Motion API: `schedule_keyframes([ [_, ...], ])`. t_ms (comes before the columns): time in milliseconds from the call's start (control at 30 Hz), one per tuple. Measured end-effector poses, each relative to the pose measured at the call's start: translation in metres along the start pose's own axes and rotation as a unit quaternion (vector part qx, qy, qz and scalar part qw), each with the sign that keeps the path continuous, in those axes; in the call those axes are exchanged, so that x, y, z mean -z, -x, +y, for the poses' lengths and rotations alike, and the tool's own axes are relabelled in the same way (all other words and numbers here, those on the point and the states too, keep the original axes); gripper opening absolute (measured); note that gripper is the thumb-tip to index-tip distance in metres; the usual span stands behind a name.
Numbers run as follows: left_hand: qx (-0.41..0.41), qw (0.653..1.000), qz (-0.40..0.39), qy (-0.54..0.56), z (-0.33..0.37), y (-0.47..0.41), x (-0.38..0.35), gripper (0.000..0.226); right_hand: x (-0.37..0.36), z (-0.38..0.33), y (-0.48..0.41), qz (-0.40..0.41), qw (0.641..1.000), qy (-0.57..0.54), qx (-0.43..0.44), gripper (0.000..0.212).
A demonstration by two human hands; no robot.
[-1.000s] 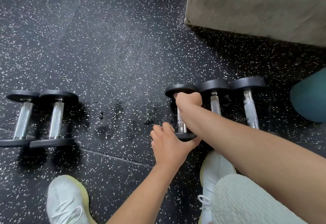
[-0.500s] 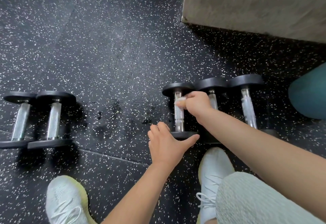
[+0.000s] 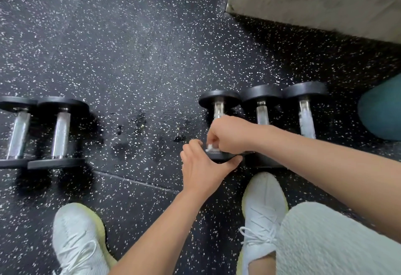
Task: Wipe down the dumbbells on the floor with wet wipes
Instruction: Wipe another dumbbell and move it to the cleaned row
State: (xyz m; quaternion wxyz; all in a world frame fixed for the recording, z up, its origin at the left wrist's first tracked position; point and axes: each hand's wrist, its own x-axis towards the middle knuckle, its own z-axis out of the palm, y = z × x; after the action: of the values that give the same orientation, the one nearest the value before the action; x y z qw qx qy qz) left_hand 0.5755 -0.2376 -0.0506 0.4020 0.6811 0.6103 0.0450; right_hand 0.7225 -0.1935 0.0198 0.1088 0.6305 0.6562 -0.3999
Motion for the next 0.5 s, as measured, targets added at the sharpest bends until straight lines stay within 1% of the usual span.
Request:
schedule_keyframes([
  [67, -0.002, 1.000, 0.002, 0.000, 0.000, 0.000, 0.001, 0.100, -0.001, -0.009, -0.010, -0.021, 0.999, 0.043, 0.013, 0.017],
  [167, 0.001, 1.000, -0.007, -0.003, 0.000, 0.000, 0.002, 0.100, -0.004, -0.011, -0.014, -0.030, 0.996, 0.080, 0.019, 0.015],
  [333, 0.001, 1.000, -0.006, -0.011, 0.002, 0.001, 0.002, 0.106, 0.000, 0.006, 0.004, -0.024, 0.997, 0.067, 0.024, 0.019],
  [433, 0.001, 1.000, -0.002, -0.007, 0.002, 0.002, 0.001, 0.109, 0.002, 0.012, 0.009, -0.009, 0.998, 0.052, 0.030, 0.026],
  [500, 0.006, 1.000, 0.000, 0.000, 0.002, 0.001, 0.001, 0.110, -0.001, 0.007, 0.001, 0.004, 0.996, 0.071, 0.047, 0.024],
])
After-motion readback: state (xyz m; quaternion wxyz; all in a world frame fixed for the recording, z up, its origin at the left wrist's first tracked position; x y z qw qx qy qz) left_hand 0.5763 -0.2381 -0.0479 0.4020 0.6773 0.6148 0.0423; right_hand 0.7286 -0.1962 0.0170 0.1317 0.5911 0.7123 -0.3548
